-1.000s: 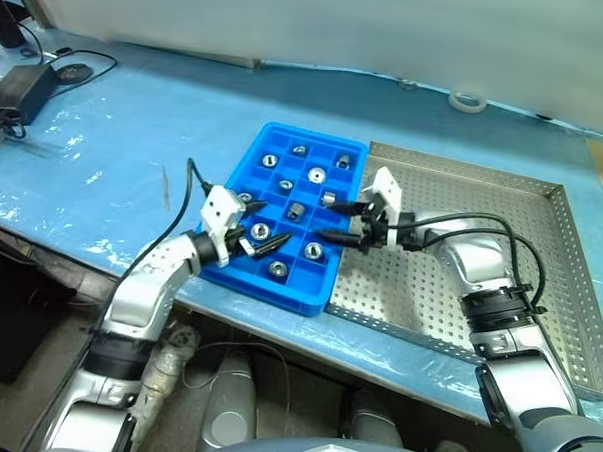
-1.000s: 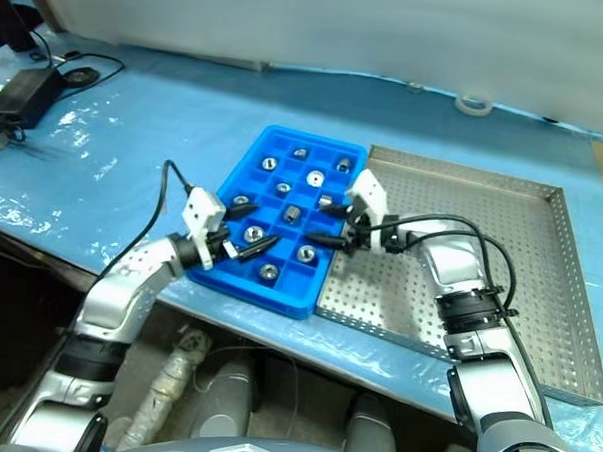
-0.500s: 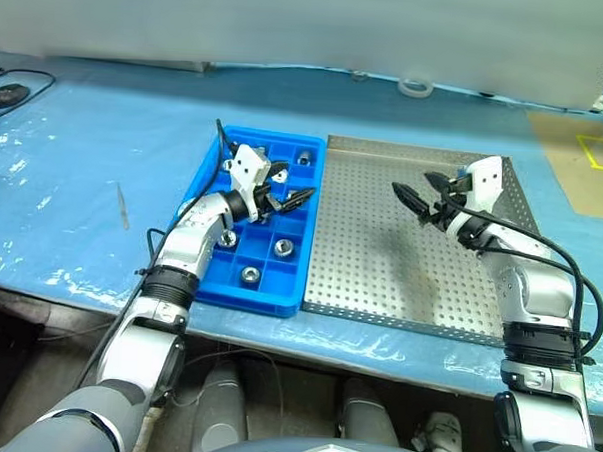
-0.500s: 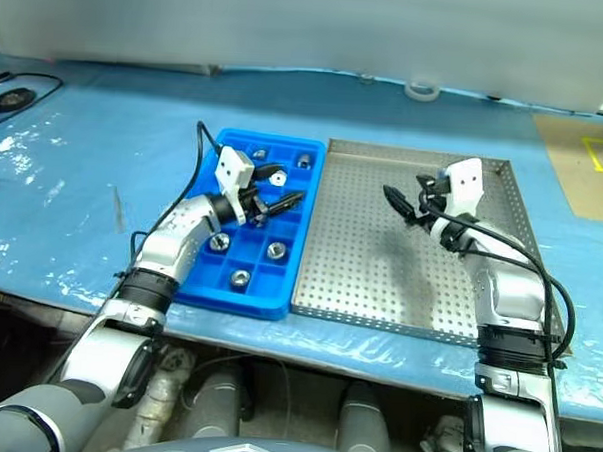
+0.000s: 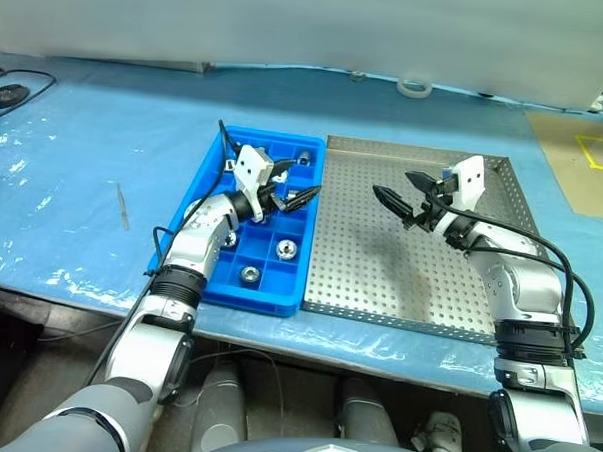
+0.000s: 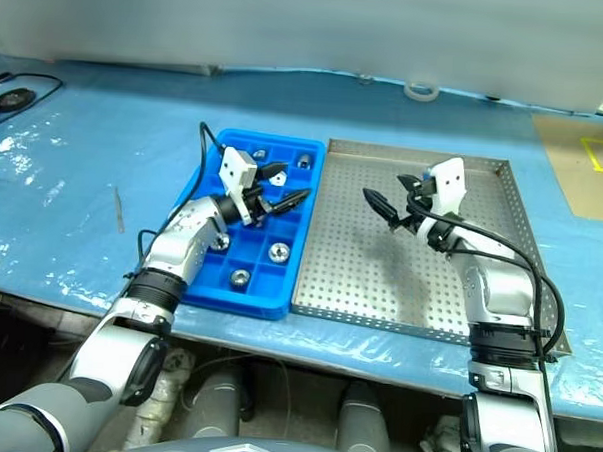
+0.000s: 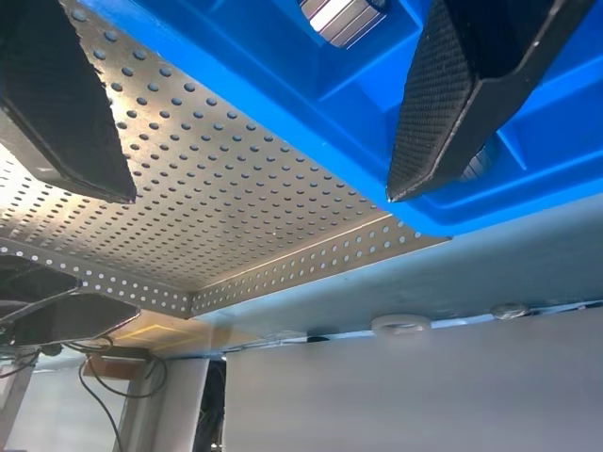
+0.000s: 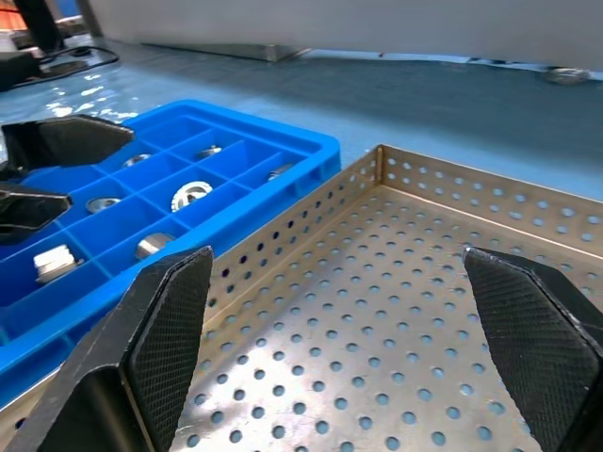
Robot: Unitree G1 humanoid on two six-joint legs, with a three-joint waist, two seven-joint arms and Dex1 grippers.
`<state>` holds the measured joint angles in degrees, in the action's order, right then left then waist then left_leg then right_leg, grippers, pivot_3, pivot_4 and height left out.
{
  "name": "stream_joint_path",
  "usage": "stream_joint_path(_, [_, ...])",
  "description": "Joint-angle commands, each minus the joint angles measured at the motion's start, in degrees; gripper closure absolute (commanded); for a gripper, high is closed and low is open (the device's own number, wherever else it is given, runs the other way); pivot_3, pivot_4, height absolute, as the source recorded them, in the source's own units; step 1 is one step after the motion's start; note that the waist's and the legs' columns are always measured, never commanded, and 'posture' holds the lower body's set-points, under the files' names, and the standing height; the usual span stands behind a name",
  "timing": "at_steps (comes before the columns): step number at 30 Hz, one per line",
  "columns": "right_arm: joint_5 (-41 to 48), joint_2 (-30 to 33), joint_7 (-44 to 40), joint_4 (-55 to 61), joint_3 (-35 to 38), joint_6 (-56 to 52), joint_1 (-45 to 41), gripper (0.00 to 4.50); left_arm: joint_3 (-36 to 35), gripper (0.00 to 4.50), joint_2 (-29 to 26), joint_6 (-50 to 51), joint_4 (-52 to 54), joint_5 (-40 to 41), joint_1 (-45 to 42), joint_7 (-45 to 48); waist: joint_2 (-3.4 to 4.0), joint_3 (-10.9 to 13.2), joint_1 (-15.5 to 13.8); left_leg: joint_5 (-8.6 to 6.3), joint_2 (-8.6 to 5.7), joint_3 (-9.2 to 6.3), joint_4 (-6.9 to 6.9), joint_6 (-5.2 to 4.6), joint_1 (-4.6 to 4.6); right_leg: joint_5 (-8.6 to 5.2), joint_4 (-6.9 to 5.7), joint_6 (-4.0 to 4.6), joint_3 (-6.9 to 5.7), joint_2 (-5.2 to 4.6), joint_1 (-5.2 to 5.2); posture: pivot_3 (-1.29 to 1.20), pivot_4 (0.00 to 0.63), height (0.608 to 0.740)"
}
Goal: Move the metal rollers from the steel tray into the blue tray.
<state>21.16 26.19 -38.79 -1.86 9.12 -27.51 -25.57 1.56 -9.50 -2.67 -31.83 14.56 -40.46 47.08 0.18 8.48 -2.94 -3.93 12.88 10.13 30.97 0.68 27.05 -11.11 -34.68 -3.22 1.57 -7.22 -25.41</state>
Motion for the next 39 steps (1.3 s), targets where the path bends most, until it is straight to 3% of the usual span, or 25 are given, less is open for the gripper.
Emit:
stream_joint_path(1, [0.31, 0.27, -0.63, 1.12, -0.35, 1.59, 0.25, 0.03, -0.23, 0.0, -0.01, -0.74, 3.49, 1.08, -0.09, 1.55, 0.0, 0.0, -0.08, 0.0, 0.0, 0.0, 0.0, 0.0, 0.0, 0.0, 0.0, 0.0, 0.0, 0.0, 0.0, -0.12, 0.15, 0.74])
stream_joint_path(9, [-2.24, 0.63, -0.91, 0.58, -3.88, 3.42, 1.66, 0.03, 1.33, 0.0, 0.19, -0.41, 4.31, -0.01, 0.37, 3.26, -0.01, 0.01, -0.16, 0.0, 0.01, 0.0, -0.02, 0.0, 0.0, -0.01, 0.02, 0.0, -0.01, 0.0, 0.0, -0.12, 0.15, 0.74])
stream_joint_path(39, [-2.91, 1.5, -2.06, -1.35, -4.55, 4.69, 0.25, 0.03, 2.13, 0.0, 1.64, 1.48, 7.02, 0.88, 2.11, 4.93, -0.04, 0.02, -0.5, 0.0, 0.0, 0.03, -0.22, 0.0, 0.02, -0.01, 0.21, 0.0, -0.02, 0.0, -0.05, -0.09, 0.15, 0.74])
